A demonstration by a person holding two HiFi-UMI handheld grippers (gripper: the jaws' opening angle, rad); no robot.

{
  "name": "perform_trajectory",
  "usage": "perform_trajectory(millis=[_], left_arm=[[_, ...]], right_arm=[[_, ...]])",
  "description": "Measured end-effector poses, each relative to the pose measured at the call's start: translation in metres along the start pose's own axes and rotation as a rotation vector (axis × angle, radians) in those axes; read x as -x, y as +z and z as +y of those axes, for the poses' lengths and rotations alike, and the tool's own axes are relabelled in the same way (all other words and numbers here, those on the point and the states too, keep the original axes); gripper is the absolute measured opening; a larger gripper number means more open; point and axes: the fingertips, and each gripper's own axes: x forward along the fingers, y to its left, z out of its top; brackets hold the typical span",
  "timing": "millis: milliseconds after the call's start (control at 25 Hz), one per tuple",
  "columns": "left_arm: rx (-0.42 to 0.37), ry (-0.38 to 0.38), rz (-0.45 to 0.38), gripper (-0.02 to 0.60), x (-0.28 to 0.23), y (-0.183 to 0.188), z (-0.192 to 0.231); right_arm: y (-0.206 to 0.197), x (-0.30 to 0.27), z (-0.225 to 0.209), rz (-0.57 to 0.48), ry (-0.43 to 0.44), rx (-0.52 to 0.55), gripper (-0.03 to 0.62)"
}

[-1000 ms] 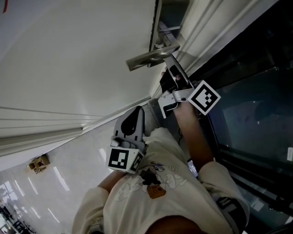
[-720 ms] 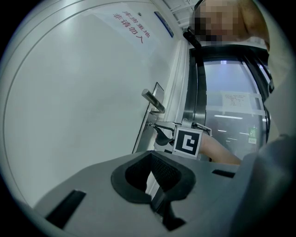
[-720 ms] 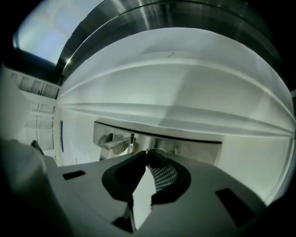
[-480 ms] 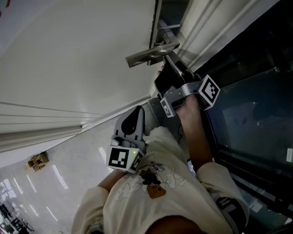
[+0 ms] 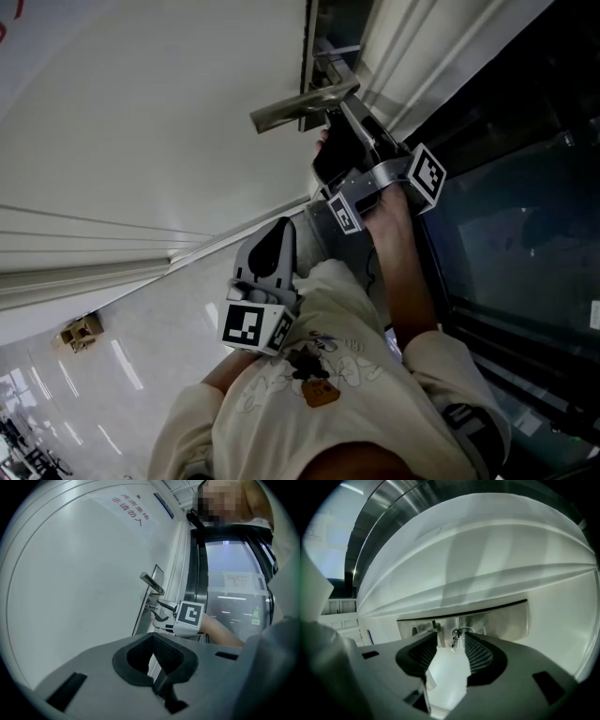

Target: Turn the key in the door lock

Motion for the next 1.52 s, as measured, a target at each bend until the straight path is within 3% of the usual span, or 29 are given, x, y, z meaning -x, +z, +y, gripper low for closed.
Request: perform_trajectory(millis=[40,240,440,640,800,1080,1320,1520], left_arm=[[0.000,0.003,0.000,0.003,0.001,0.000,0.000],[0.005,0.008,-0.001,0.003,0.003,0.000,-0.001],[0.009,-0.001,0.003,0.003,0.002,-0.001,-0.001],[-0.001,-0.023,0.003,0.003,-0.004,0.000,-0.007],[-0.014,-0.037,-0.002,0.003,-0.008,0.004,-0.012],[-0.019,-0.041,-0.010,0.003,-0.012,0.007,-0.013],[-0.017,-0.035,-0.010,0.003,-0.013,0.009,-0.010],[-0.016,-0.035,-0.009,0.003,-0.012,0.009,-0.009]], right_arm=[[-0.001,0.001,0.001,0.012,-0.001,0.018,0.196],[0.003,0.027,0.001,0.003,-0.069,0.200,0.202],[-0.009,0.064,0.023,0.008,-0.135,0.681,0.034],[-0.033,0.082,0.040,0.037,-0.160,1.099,0.009],[-0.047,0.092,0.041,0.039,-0.199,1.347,0.008],[-0.069,0.098,0.021,0.093,-0.276,1.534,0.006],[-0.086,0.096,0.005,0.167,-0.286,1.565,0.006],[-0.086,0.093,0.005,0.168,-0.284,1.572,0.006]])
